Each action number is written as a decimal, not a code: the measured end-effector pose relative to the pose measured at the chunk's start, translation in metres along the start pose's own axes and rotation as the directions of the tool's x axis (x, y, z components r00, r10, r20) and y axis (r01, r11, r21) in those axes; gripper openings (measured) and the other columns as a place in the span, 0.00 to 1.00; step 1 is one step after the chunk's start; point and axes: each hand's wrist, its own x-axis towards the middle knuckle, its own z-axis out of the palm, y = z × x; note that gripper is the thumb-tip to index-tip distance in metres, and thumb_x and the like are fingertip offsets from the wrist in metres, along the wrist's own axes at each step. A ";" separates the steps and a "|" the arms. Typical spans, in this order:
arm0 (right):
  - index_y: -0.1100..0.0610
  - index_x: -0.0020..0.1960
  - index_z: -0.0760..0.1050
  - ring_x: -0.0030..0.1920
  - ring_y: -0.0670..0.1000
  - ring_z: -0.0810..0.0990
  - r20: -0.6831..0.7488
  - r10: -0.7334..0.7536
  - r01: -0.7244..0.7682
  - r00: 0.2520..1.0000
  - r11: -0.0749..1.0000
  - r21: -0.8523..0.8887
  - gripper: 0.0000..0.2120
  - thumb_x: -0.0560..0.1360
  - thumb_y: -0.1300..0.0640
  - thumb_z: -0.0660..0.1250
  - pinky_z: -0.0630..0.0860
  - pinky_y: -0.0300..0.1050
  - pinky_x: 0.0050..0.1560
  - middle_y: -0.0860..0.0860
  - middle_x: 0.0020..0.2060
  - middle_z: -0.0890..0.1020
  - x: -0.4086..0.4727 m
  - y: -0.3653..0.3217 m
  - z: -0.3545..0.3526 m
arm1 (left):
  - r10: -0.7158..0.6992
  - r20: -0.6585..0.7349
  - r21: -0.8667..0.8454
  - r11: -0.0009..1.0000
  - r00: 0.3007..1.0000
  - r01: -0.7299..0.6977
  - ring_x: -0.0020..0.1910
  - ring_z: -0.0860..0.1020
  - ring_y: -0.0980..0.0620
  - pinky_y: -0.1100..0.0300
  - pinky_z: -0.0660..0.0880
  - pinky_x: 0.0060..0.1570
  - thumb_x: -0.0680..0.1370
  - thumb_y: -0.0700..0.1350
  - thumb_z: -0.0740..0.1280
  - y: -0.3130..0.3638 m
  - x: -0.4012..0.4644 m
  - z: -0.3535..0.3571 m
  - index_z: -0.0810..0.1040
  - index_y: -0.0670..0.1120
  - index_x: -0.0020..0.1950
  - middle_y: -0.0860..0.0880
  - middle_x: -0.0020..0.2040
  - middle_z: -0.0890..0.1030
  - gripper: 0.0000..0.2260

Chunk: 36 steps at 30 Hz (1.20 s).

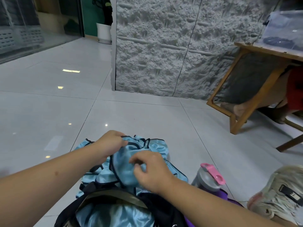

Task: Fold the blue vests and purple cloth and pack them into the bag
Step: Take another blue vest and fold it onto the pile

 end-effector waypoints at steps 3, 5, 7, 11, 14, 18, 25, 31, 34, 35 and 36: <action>0.51 0.57 0.83 0.48 0.47 0.81 -0.047 0.297 -0.296 0.954 0.955 0.018 0.16 0.76 0.60 0.61 0.79 0.47 0.56 0.46 0.48 0.84 0.003 0.018 0.000 | -0.048 0.019 -0.065 0.997 0.999 0.049 0.54 0.84 0.33 0.37 0.79 0.61 0.83 0.37 0.63 -0.012 0.001 -0.015 0.86 0.42 0.51 0.39 0.48 0.87 0.11; 0.47 0.67 0.78 0.51 0.45 0.80 -0.002 0.400 -0.400 0.917 0.916 0.035 0.21 0.78 0.63 0.61 0.79 0.45 0.57 0.45 0.54 0.80 0.004 0.028 0.000 | -0.074 0.056 -0.130 0.988 0.996 0.080 0.55 0.83 0.31 0.34 0.78 0.61 0.85 0.39 0.61 -0.015 -0.001 -0.025 0.86 0.42 0.53 0.36 0.51 0.86 0.13; 0.42 0.76 0.69 0.59 0.43 0.78 0.063 0.442 -0.445 0.895 0.894 0.053 0.29 0.78 0.63 0.63 0.79 0.41 0.57 0.44 0.65 0.75 0.004 0.031 0.001 | -0.060 0.096 -0.148 0.986 0.994 0.074 0.55 0.84 0.32 0.34 0.76 0.63 0.86 0.43 0.62 -0.013 -0.005 -0.031 0.87 0.44 0.54 0.36 0.53 0.86 0.13; 0.37 0.81 0.57 0.65 0.43 0.75 0.186 0.430 -0.463 0.883 0.863 0.202 0.44 0.74 0.64 0.69 0.77 0.33 0.53 0.43 0.76 0.67 0.013 0.024 0.002 | 0.005 0.279 -0.179 0.983 0.960 0.047 0.55 0.84 0.35 0.41 0.76 0.63 0.83 0.45 0.66 0.003 -0.023 -0.034 0.86 0.41 0.57 0.36 0.56 0.85 0.11; 0.35 0.80 0.60 0.64 0.42 0.75 0.275 0.364 -0.436 0.890 0.854 0.284 0.45 0.70 0.67 0.65 0.81 0.40 0.52 0.38 0.73 0.69 0.024 0.019 0.006 | 0.072 0.439 -0.268 0.962 0.895 0.054 0.52 0.83 0.37 0.46 0.78 0.59 0.76 0.44 0.72 0.011 -0.035 -0.028 0.84 0.35 0.58 0.32 0.57 0.84 0.15; 0.50 0.61 0.83 0.56 0.59 0.86 0.362 0.585 -0.678 0.726 0.521 0.518 0.20 0.72 0.56 0.63 0.81 0.55 0.60 0.56 0.55 0.88 0.035 0.011 0.009 | 0.191 0.489 -0.099 0.982 0.851 -0.163 0.44 0.81 0.48 0.54 0.74 0.53 0.74 0.46 0.71 0.007 -0.052 0.009 0.86 0.41 0.48 0.46 0.46 0.85 0.10; 0.57 0.46 0.86 0.31 0.47 0.78 0.341 0.720 -0.794 0.605 0.579 0.185 0.07 0.74 0.65 0.70 0.79 0.41 0.36 0.49 0.34 0.81 0.040 0.006 0.005 | 0.210 0.542 0.074 0.953 0.814 -0.295 0.44 0.81 0.57 0.54 0.79 0.53 0.75 0.56 0.71 -0.020 -0.067 0.047 0.87 0.55 0.49 0.55 0.44 0.85 0.08; 0.60 0.37 0.73 0.38 0.58 0.70 0.243 0.734 -0.676 0.634 0.373 0.635 0.12 0.54 0.63 0.66 0.67 0.54 0.39 0.59 0.36 0.71 0.037 0.003 -0.019 | -0.091 0.008 -0.339 0.937 0.996 0.088 0.37 0.82 0.43 0.45 0.84 0.46 0.80 0.63 0.65 -0.040 -0.035 0.036 0.82 0.38 0.44 0.42 0.35 0.82 0.27; 0.62 0.29 0.75 0.31 0.57 0.76 0.254 0.694 -0.612 0.674 0.333 0.717 0.03 0.61 0.64 0.67 0.74 0.49 0.36 0.58 0.29 0.75 0.036 0.000 -0.036 | -0.367 -0.044 -0.504 0.811 0.929 0.297 0.45 0.86 0.38 0.40 0.85 0.42 0.84 0.61 0.61 -0.062 -0.009 0.025 0.77 0.37 0.59 0.38 0.50 0.84 0.26; 0.61 0.27 0.74 0.28 0.57 0.75 0.283 0.674 -0.612 0.683 0.316 0.724 0.07 0.63 0.64 0.66 0.75 0.45 0.34 0.57 0.27 0.74 0.034 0.000 -0.043 | -0.407 -0.044 -0.533 0.782 0.912 0.323 0.46 0.85 0.36 0.42 0.85 0.40 0.83 0.62 0.61 -0.067 -0.004 0.024 0.74 0.40 0.64 0.37 0.55 0.82 0.26; 0.59 0.25 0.72 0.25 0.57 0.74 0.332 0.642 -0.616 0.691 0.284 0.735 0.10 0.64 0.65 0.65 0.74 0.42 0.31 0.56 0.25 0.73 0.032 -0.002 -0.050 | -0.434 -0.057 -0.561 0.759 0.899 0.330 0.46 0.85 0.36 0.45 0.85 0.36 0.83 0.63 0.61 -0.071 0.000 0.022 0.72 0.42 0.67 0.37 0.58 0.80 0.26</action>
